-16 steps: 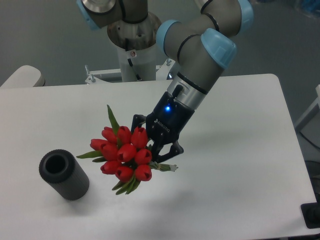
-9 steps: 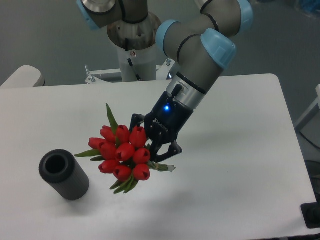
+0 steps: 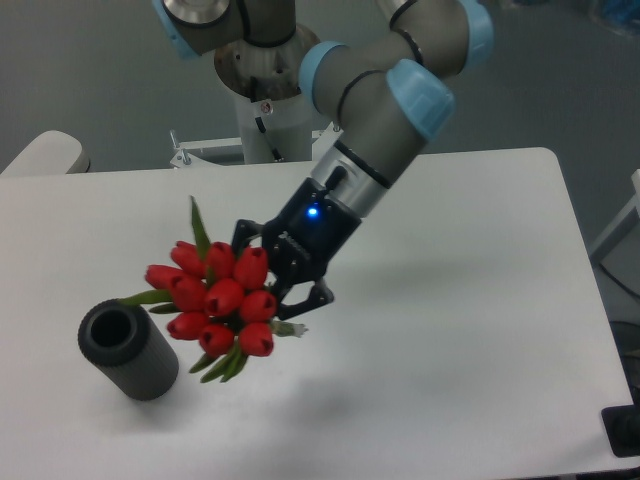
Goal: Insert the flowers into the vase
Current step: 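Carry the red tulip bouquet with the gripper toward the grey vase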
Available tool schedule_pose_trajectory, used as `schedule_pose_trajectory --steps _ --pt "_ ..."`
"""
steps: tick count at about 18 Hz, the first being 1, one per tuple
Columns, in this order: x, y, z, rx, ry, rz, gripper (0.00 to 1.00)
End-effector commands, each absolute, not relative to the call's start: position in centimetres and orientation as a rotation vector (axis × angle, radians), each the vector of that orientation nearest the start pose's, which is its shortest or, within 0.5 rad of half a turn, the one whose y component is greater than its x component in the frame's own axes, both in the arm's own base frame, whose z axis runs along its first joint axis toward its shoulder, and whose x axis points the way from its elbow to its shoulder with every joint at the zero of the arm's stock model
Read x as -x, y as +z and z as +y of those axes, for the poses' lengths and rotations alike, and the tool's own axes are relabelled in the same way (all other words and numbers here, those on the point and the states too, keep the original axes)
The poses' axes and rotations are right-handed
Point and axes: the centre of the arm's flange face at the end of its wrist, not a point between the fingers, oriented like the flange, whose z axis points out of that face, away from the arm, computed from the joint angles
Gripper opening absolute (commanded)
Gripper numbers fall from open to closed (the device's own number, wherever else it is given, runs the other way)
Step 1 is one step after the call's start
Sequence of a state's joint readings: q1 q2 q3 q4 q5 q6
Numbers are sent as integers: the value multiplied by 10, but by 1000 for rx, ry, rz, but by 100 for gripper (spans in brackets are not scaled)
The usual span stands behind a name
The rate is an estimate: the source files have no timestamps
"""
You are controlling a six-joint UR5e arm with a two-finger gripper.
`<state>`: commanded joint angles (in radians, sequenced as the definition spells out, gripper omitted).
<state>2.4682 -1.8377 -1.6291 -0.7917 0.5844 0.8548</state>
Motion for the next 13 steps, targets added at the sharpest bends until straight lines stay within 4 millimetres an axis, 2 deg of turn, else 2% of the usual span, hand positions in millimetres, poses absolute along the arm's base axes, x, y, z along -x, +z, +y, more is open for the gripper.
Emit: schedule_pose_trajectory --steps 2,4,7,13 --pt "322 446 544 2098 -370 192 33" --pt "303 450 555 2095 -386 227 33" --pt "286 453 564 2078 -418 257 33" --pt "276 473 568 1967 -511 286 33"
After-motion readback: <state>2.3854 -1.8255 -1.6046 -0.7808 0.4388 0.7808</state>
